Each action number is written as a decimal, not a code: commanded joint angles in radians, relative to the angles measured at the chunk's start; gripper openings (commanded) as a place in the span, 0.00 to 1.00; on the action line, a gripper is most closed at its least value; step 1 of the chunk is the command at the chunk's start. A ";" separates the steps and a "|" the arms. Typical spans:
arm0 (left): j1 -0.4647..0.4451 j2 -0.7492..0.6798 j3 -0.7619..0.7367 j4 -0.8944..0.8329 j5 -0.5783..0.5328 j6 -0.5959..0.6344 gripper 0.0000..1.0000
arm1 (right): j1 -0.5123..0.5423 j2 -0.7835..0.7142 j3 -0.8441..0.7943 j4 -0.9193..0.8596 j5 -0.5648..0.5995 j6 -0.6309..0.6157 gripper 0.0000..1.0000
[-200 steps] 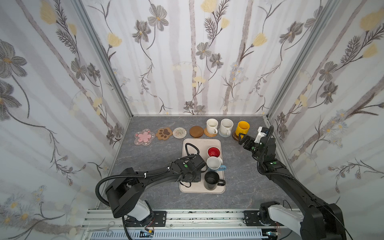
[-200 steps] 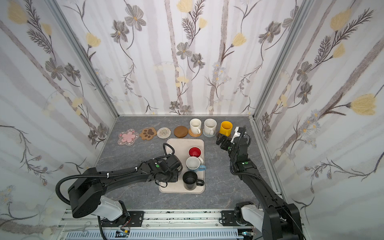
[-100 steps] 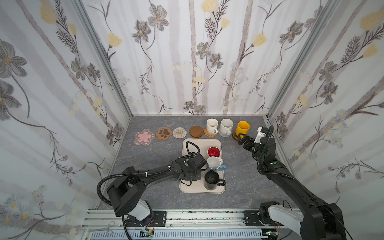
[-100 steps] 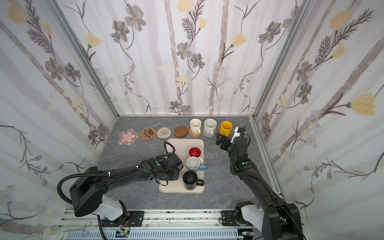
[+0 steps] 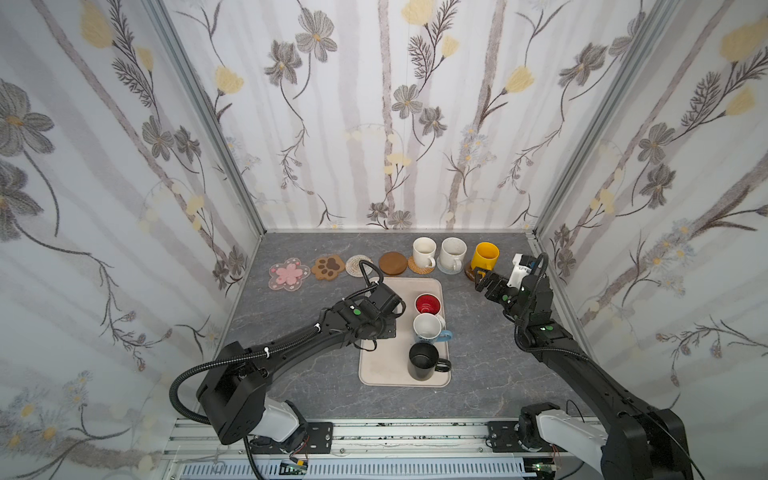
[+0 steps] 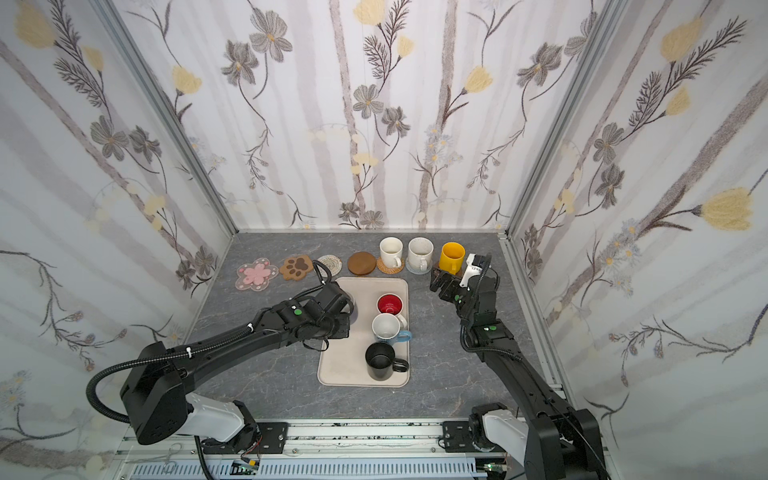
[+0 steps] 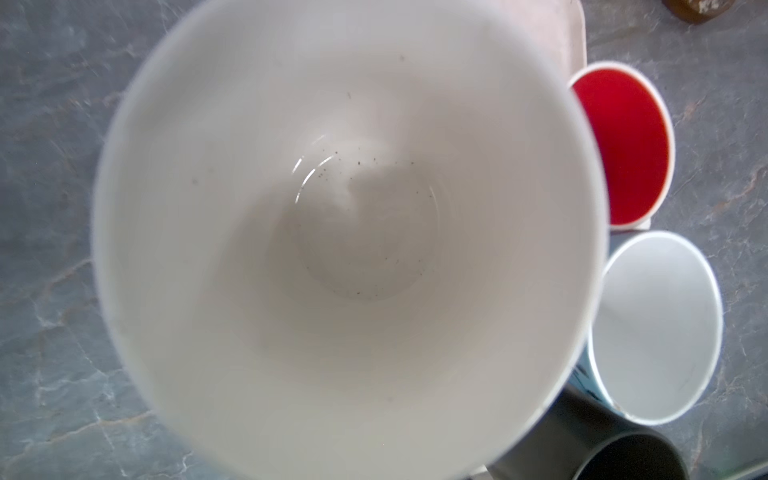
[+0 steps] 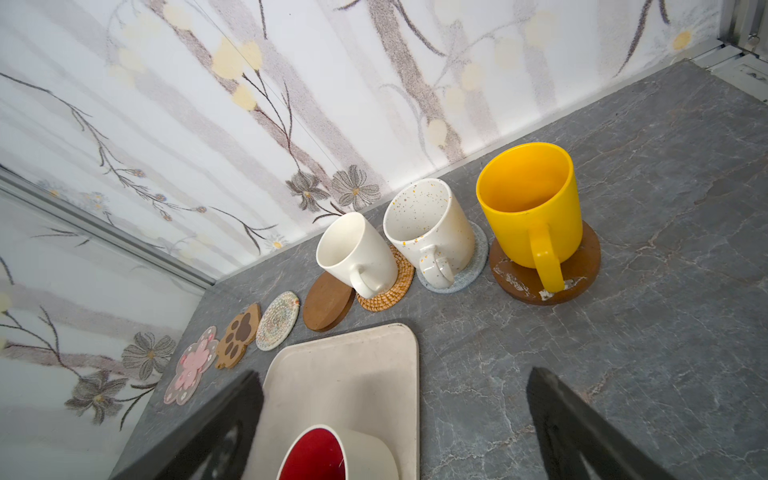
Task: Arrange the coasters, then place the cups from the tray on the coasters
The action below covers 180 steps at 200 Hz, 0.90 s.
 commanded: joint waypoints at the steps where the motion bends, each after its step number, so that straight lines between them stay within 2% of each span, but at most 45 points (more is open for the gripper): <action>1: 0.031 0.025 0.062 0.023 -0.055 0.090 0.00 | 0.001 0.001 0.000 0.059 -0.052 -0.002 1.00; 58: 0.135 0.200 0.313 0.024 -0.041 0.220 0.00 | 0.004 0.013 -0.017 0.075 -0.087 0.000 1.00; 107: 0.215 0.372 0.512 0.018 -0.003 0.275 0.00 | 0.005 0.064 -0.010 0.097 -0.130 0.013 1.00; 180: 0.293 0.674 0.856 -0.008 0.036 0.320 0.00 | 0.034 0.108 0.000 0.091 -0.107 -0.005 1.00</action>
